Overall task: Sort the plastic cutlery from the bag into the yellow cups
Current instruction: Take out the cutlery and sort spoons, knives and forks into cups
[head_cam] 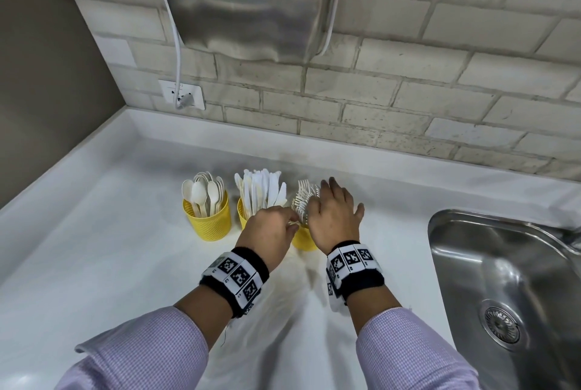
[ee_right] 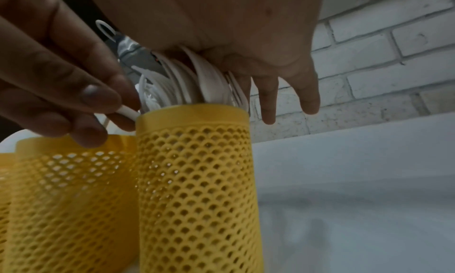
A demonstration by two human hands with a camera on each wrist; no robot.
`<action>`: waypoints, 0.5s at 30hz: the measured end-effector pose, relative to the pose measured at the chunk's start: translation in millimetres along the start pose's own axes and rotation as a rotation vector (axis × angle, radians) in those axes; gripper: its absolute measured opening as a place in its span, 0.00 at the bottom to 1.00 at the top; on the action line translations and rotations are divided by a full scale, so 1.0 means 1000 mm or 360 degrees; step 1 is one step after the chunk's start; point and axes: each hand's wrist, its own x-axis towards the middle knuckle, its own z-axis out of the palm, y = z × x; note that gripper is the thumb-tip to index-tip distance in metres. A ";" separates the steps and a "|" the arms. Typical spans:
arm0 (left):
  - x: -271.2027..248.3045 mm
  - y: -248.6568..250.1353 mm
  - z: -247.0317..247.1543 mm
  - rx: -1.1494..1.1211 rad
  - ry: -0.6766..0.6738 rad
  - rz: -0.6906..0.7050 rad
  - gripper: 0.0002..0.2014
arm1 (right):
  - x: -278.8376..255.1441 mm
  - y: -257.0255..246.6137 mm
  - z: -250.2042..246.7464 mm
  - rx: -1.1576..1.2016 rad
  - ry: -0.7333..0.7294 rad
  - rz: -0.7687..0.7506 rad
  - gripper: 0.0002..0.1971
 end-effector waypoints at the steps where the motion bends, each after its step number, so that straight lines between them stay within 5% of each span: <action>1: 0.000 0.000 -0.001 0.0008 -0.0010 -0.0003 0.08 | -0.001 -0.003 -0.001 -0.0029 -0.0004 -0.0014 0.31; 9: 0.001 0.006 -0.006 0.0158 -0.0080 -0.0037 0.07 | -0.013 -0.009 0.002 -0.0265 0.0004 -0.0372 0.42; 15: -0.005 0.004 -0.016 0.0118 -0.0018 0.0062 0.04 | -0.010 -0.006 -0.007 -0.0070 -0.0107 -0.0372 0.36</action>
